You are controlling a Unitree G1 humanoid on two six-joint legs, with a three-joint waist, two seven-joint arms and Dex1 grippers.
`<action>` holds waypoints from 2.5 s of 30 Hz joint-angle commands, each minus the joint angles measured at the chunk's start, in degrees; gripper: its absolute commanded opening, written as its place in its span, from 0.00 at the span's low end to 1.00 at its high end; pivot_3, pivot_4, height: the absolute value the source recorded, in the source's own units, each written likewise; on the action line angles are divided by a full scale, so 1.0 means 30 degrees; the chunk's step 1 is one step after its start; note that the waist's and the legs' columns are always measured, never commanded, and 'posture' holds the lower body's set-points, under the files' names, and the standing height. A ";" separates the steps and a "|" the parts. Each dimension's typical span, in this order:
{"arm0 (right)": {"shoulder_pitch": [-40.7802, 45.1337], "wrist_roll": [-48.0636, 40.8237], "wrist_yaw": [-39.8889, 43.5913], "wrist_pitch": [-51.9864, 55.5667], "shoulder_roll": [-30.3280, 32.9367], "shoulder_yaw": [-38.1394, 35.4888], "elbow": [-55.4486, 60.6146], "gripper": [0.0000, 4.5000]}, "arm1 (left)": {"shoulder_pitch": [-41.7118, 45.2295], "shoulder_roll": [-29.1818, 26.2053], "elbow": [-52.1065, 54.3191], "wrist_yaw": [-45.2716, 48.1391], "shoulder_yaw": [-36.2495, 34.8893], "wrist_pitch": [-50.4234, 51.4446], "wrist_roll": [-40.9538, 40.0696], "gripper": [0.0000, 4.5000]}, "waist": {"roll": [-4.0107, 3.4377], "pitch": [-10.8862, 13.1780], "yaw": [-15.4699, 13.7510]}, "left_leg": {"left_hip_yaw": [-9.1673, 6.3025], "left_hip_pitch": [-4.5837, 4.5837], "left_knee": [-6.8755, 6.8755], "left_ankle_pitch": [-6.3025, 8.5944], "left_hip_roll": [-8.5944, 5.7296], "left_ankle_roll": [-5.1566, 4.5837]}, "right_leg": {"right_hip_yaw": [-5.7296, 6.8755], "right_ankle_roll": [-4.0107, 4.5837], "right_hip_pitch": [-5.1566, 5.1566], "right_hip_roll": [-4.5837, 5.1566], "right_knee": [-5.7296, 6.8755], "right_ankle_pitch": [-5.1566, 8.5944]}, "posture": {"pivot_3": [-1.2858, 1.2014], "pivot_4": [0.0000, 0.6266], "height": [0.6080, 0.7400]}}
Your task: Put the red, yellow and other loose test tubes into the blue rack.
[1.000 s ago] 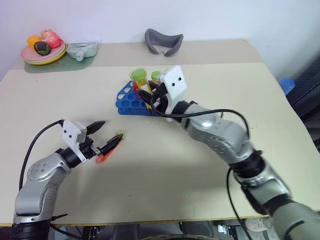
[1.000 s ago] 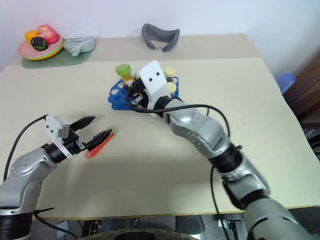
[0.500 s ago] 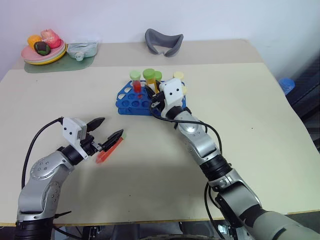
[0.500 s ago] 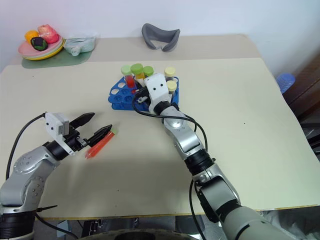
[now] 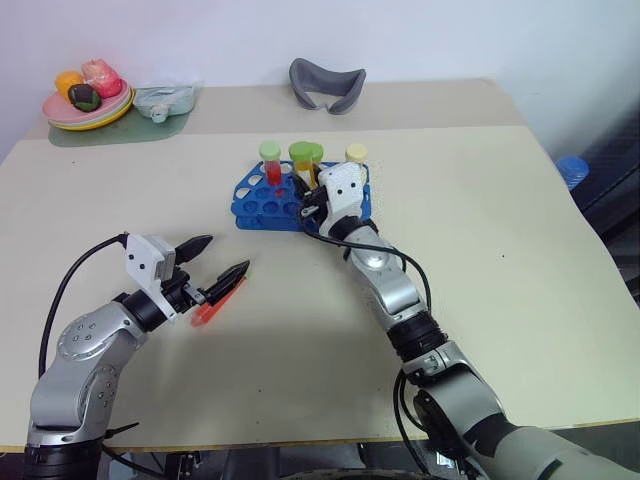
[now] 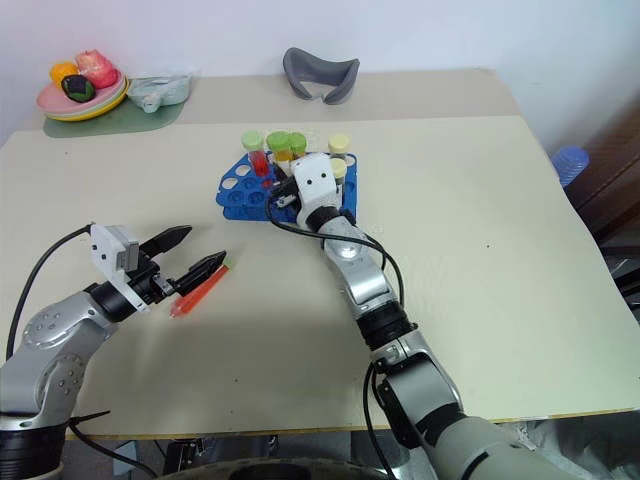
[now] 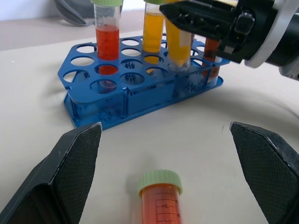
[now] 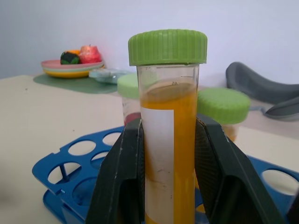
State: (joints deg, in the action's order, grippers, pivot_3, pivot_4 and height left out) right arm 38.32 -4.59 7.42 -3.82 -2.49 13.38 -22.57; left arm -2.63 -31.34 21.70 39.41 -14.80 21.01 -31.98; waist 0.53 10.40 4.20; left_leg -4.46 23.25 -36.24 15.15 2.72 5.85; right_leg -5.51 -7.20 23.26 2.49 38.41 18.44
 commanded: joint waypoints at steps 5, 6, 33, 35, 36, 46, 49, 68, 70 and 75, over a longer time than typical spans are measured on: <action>0.0174 0.0386 0.0282 -0.0749 -0.0682 -0.0645 -0.0267 0.21 | -0.0293 -0.0256 0.0756 0.0224 -0.0390 -0.0142 -0.0318 1.00 | -0.0001 0.0000 0.0042 | 0.0000 -0.0005 0.0001 -0.0001 0.0000 0.0002 | -0.0001 0.0000 0.0001 -0.0001 0.0005 0.0000 | 0.52 0.24 1.00; 0.0132 0.0433 0.0332 -0.0814 -0.0729 -0.0701 -0.0310 0.21 | -0.0304 -0.0274 0.0748 0.0247 -0.0404 -0.0140 -0.0332 1.00 | -0.0001 0.0000 0.0040 | -0.0001 -0.0005 0.0001 -0.0002 0.0000 0.0002 | -0.0001 0.0000 0.0000 -0.0001 0.0005 0.0000 | 0.52 0.24 1.00; -0.0791 -0.4363 0.9606 0.8137 0.6391 -0.1305 1.3694 1.00 | 0.2513 -0.4623 0.3458 -0.4238 -0.2198 0.9401 -0.2949 1.00 | 0.0002 0.0002 -0.0091 | -0.0042 0.0003 -0.0013 -0.0002 -0.0009 0.0003 | 0.0027 0.0000 -0.0033 0.0008 0.0000 0.0001 | 0.52 0.24 1.00; -0.1445 -0.4927 1.0999 0.8864 0.8123 -0.1423 1.4468 1.00 | 0.3187 -0.5544 0.3806 -0.4684 -0.1912 1.1098 -0.3129 1.00 | 0.0009 0.0005 -0.0079 | -0.0048 0.0006 -0.0010 -0.0001 -0.0013 0.0001 | 0.0031 -0.0002 -0.0040 0.0007 -0.0013 0.0002 | 0.52 0.24 1.00; -0.1792 -0.5135 1.1623 0.9011 0.8951 -0.1522 1.4741 1.00 | 0.3652 -0.6193 0.4053 -0.4938 -0.1443 1.2138 -0.3075 1.00 | -0.0003 0.0011 -0.0039 | -0.0049 0.0000 -0.0004 0.0000 -0.0012 -0.0001 | 0.0031 -0.0002 -0.0043 0.0006 -0.0027 0.0002 | 0.52 0.24 1.00; -0.4245 -0.6086 1.4301 0.9883 1.2691 -0.2095 1.6428 1.00 | 1.3714 -0.9310 0.2055 -0.7035 0.6887 2.3831 -0.5967 1.00 | 0.0036 0.0031 0.0149 | -0.0072 -0.0028 -0.0013 0.0013 -0.0020 -0.0023 | 0.0026 -0.0007 -0.0083 -0.0020 -0.0034 0.0004 | 0.52 0.24 1.00; -0.4664 -0.5888 1.4204 0.9815 1.2706 -0.1942 1.6893 1.00 | 1.4236 -0.8583 0.0379 -0.8421 0.7879 2.3831 -0.6443 1.00 | 0.0029 0.0029 -0.0026 | -0.0078 -0.0030 -0.0005 0.0011 -0.0012 -0.0021 | 0.0030 -0.0001 -0.0072 -0.0028 -0.0023 0.0007 | 0.52 0.24 1.00; -0.6160 -0.5570 1.2090 1.0510 1.1829 -0.1355 1.9013 1.00 | 1.7513 -0.7959 -0.3957 -1.1060 1.3098 2.3831 -0.9515 1.00 | 0.0075 0.0054 -0.0095 | -0.0090 0.0018 -0.0110 0.0010 -0.0022 -0.0018 | 0.0046 -0.0004 -0.0074 -0.0015 0.0002 0.0005 | 0.52 0.24 1.00; -0.6151 -0.5549 1.2043 1.0468 1.1811 -0.1293 1.9015 1.00 | 1.7501 -0.7983 -0.4265 -1.1437 1.3041 2.3831 -0.9837 1.00 | 0.0075 0.0054 -0.0091 | -0.0089 0.0015 -0.0114 0.0010 -0.0022 -0.0019 | 0.0046 -0.0003 -0.0074 -0.0016 0.0008 0.0005 | 0.52 0.24 1.00; -0.5959 -0.5486 1.1885 1.0331 1.1672 -0.1103 1.8900 1.00 | 1.7549 -0.8011 -0.4467 -1.2191 1.3149 2.3831 -1.0745 0.95 | 0.0074 0.0054 -0.0076 | -0.0089 0.0017 -0.0182 0.0014 -0.0022 -0.0025 | 0.0042 -0.0004 -0.0078 -0.0019 0.0050 0.0005 | 0.52 0.24 1.00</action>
State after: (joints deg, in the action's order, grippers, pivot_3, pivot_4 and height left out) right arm 19.72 -20.99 43.51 27.96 33.24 10.38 32.02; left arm 49.67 -54.65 8.57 3.92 23.94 91.96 -63.11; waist 0.75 10.56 3.98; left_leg -4.73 23.30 -36.79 15.19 2.65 5.77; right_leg -5.38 -7.22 23.02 2.44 38.57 18.45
